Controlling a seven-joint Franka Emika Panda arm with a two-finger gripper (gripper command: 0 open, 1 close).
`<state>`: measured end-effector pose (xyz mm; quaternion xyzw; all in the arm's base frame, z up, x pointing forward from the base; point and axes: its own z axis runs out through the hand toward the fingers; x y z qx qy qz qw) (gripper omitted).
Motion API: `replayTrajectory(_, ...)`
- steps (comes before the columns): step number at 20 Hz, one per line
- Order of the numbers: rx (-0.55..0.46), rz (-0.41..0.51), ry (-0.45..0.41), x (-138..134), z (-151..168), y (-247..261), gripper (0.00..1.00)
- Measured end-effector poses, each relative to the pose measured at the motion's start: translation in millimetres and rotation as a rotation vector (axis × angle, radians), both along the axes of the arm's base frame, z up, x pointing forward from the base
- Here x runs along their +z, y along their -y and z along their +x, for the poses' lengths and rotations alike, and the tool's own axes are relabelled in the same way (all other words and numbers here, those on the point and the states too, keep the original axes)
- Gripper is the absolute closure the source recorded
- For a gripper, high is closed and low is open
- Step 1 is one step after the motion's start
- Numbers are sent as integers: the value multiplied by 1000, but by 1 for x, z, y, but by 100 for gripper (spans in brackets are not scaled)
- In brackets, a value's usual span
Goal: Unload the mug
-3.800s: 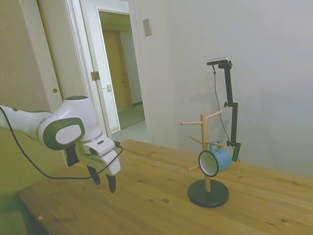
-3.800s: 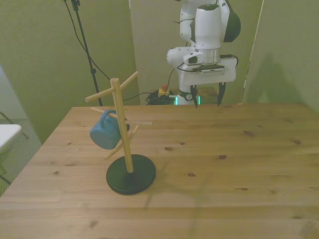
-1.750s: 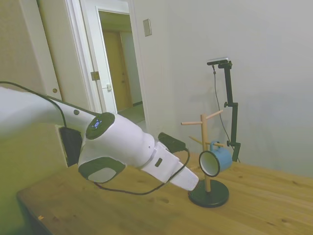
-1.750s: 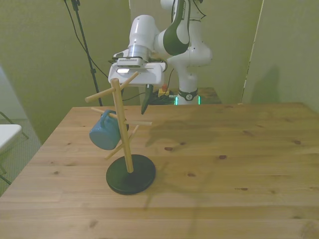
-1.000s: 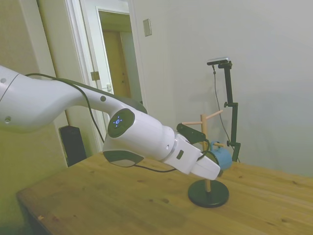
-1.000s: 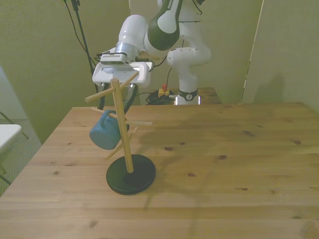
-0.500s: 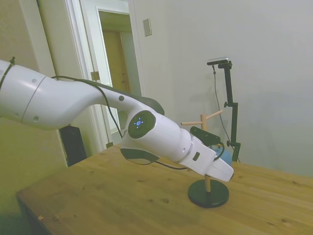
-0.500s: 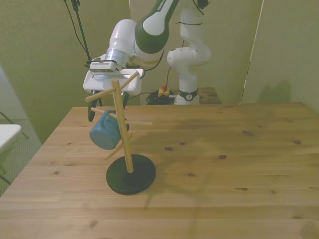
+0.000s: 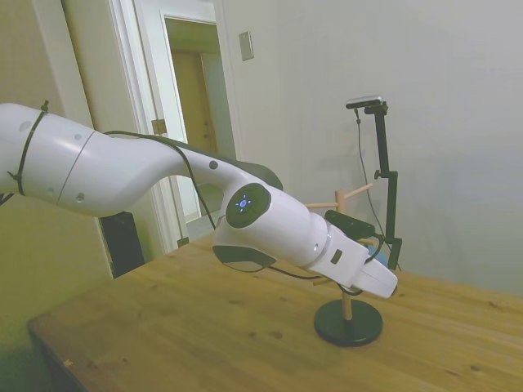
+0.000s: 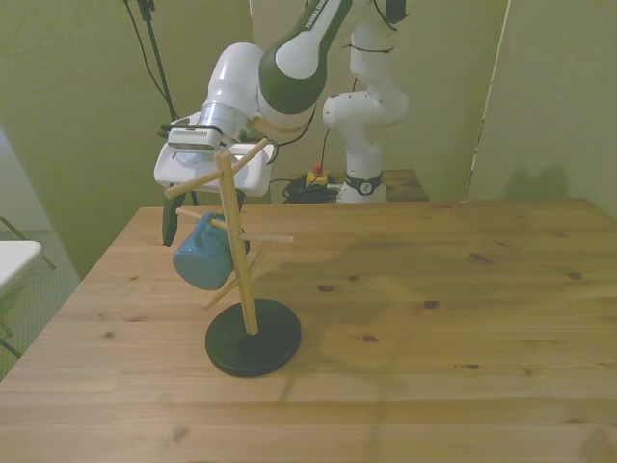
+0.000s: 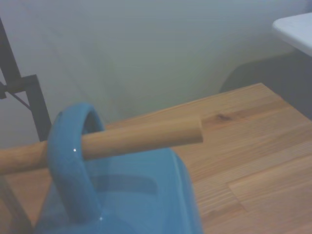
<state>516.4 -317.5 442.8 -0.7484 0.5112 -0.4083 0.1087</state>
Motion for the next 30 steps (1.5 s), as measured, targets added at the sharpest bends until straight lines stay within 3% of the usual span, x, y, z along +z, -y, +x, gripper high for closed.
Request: replayTrajectory(30,34,-20,-15,-4,6,-3,100)
